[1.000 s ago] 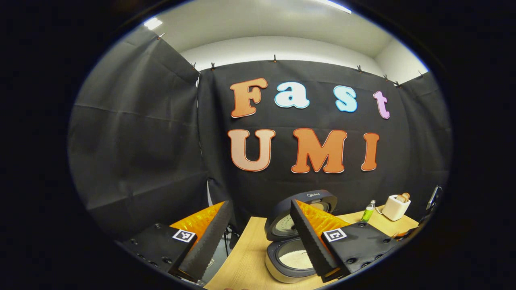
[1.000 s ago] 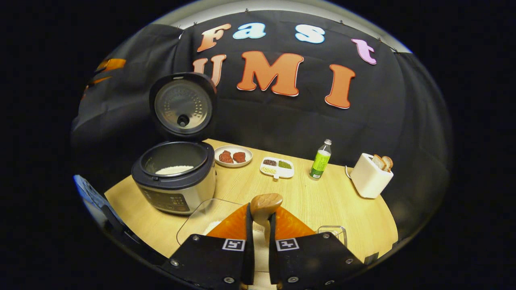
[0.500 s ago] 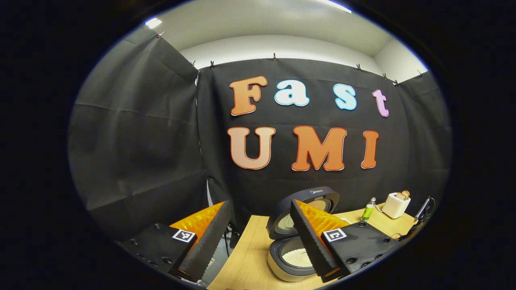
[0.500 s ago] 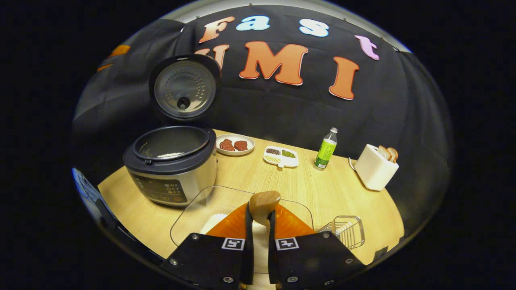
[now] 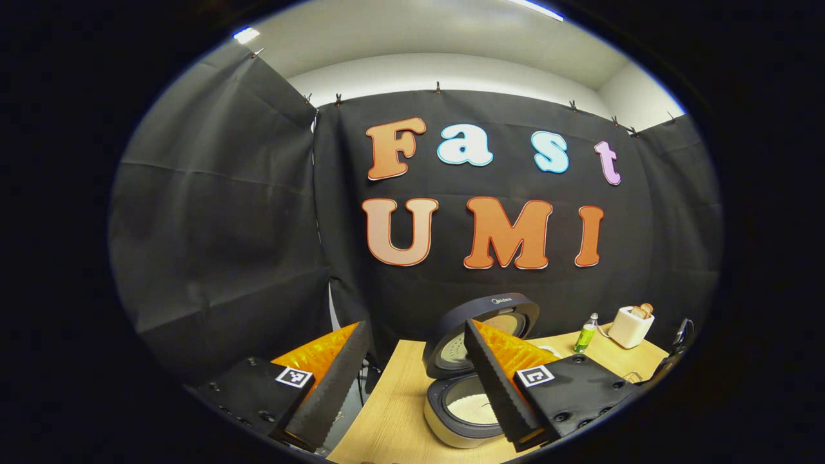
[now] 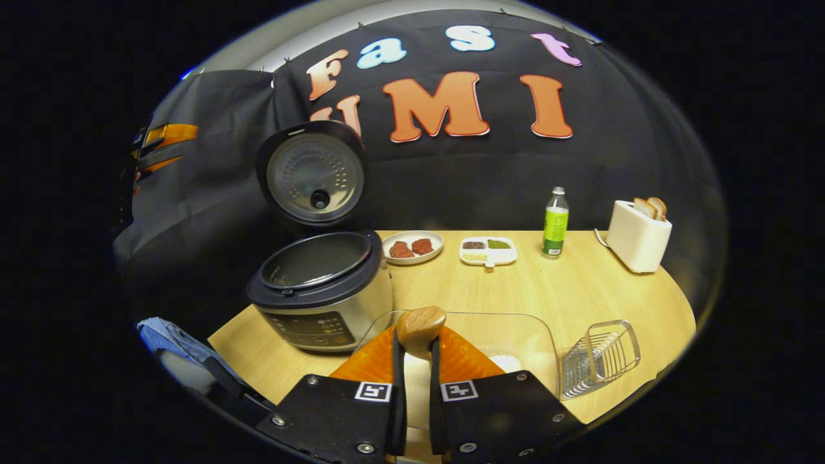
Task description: Close the left gripper, press the button to open the rice cooker; take a wooden spoon from the chopstick holder with the right hand, scoop a spoonful of rice and pour it into the rice cooker, then put the wooden spoon back into the chopstick holder.
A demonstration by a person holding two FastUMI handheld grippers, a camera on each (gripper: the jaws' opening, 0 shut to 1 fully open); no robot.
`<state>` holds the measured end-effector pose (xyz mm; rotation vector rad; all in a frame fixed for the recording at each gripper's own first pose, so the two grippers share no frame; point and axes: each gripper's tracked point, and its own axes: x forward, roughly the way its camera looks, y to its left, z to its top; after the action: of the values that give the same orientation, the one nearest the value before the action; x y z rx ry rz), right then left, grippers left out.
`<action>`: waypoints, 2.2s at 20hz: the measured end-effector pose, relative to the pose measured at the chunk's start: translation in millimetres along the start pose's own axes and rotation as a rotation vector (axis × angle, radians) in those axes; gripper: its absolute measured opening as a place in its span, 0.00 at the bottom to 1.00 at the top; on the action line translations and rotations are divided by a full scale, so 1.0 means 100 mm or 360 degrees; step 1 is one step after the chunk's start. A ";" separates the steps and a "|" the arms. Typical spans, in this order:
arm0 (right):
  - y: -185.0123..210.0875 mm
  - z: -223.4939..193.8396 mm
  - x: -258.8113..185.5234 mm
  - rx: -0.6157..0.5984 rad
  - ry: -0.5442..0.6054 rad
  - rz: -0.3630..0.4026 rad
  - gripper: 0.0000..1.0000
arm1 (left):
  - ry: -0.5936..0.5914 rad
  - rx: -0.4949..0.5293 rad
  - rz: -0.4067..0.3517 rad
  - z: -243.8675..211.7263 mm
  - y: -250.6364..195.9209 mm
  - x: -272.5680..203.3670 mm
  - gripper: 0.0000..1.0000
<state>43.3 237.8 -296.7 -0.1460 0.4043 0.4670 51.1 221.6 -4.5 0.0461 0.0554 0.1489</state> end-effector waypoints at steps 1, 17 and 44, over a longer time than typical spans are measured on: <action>0.10 -0.02 -0.01 0.0002 0.0015 0.0056 0.13 | -0.0001 -0.0005 0.0005 -0.01 0.02 0.00 0.97; -0.19 -0.17 -0.06 0.1000 0.0119 0.0052 0.14 | 0.0010 -0.0055 0.0012 -0.05 -0.02 -0.02 0.97; -0.78 0.53 -0.77 0.2082 -0.0260 0.0122 0.13 | -0.0004 -0.0079 -0.0046 0.07 -0.29 0.05 0.97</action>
<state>34.9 149.9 -213.2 1.1683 0.4869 0.2139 60.9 193.3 0.7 -0.0038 0.0498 0.1211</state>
